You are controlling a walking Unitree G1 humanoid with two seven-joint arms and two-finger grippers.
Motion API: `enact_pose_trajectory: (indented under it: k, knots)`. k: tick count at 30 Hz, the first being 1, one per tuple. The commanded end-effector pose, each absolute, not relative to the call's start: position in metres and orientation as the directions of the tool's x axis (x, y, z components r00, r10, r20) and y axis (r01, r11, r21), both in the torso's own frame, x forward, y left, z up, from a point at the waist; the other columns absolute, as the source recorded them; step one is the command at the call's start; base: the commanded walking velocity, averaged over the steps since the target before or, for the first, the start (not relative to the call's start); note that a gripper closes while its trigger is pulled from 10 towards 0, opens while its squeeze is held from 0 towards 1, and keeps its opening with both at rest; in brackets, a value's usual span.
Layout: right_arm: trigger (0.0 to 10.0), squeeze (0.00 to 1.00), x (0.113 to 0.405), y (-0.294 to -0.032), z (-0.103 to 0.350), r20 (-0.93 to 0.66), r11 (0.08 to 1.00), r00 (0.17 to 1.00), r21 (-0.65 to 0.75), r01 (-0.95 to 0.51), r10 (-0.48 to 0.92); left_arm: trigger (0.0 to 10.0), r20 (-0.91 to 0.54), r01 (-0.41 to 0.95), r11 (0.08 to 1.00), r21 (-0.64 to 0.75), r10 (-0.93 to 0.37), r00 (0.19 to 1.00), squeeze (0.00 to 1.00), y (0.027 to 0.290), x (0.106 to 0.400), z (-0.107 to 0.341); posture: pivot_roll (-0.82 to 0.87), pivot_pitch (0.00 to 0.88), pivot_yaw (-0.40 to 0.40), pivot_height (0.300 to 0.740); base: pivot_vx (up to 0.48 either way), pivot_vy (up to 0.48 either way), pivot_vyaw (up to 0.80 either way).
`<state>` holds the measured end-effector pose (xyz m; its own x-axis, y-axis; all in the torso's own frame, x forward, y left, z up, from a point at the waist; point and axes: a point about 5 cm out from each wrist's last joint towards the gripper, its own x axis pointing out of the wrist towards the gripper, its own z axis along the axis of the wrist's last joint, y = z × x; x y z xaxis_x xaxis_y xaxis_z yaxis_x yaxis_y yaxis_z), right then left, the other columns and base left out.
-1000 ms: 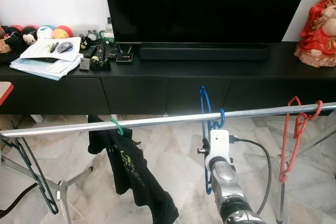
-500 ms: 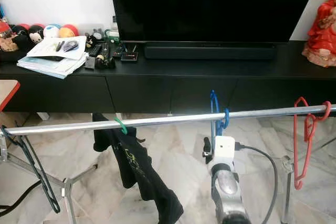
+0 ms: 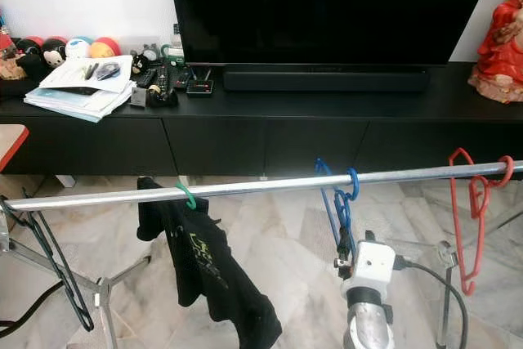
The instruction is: Hang hanger
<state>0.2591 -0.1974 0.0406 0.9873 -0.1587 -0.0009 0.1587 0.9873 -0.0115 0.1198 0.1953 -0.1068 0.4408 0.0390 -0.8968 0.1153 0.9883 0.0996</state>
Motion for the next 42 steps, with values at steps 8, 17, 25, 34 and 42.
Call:
enact_pose_trajectory:
  k: [8, 17, 25, 34, 42]
  knots:
    - [10.0, 0.00, 0.232, -0.186, 0.046, 0.016, 0.997, 0.998, -0.053, 0.054, -0.053, 10.0, -0.886, 0.173, 0.984, 0.028, -0.056, 0.461, 0.00, 0.174, 0.116, -0.109, -0.04, 0.024, -0.012, 0.721, 0.000, 0.000, 0.00]
    - [10.0, 0.00, 0.205, -0.190, 0.028, -0.111, 0.994, 0.992, -0.102, 0.043, -0.055, 10.0, -0.883, 0.176, 0.984, 0.031, -0.056, 0.466, 0.00, 0.176, 0.115, -0.109, -0.05, 0.013, -0.012, 0.721, 0.000, 0.000, 0.00]
    - [10.0, 0.00, 0.204, -0.185, -0.012, -0.371, 1.000, 0.929, -0.011, 0.004, -0.008, 10.0, -0.879, 0.175, 0.984, 0.030, -0.057, 0.473, 0.00, 0.175, 0.116, -0.109, -0.05, 0.036, -0.021, 0.721, 0.000, 0.000, 0.00]
    - [10.0, 0.00, 0.199, -0.177, -0.063, -0.658, 0.998, 0.751, 0.062, -0.023, 0.059, 10.0, -0.876, 0.142, 0.989, 0.038, -0.035, 0.482, 0.00, 0.178, 0.118, -0.108, -0.03, 0.049, -0.016, 0.721, 0.000, 0.000, 0.00]
    - [10.0, 0.00, 0.173, -0.187, -0.086, -0.792, 0.994, 0.609, 0.032, 0.107, -0.040, 10.0, -0.871, 0.089, 0.994, 0.064, 0.012, 0.491, 0.00, 0.187, 0.124, -0.105, -0.04, 0.019, 0.004, 0.721, 0.000, 0.000, 0.00]
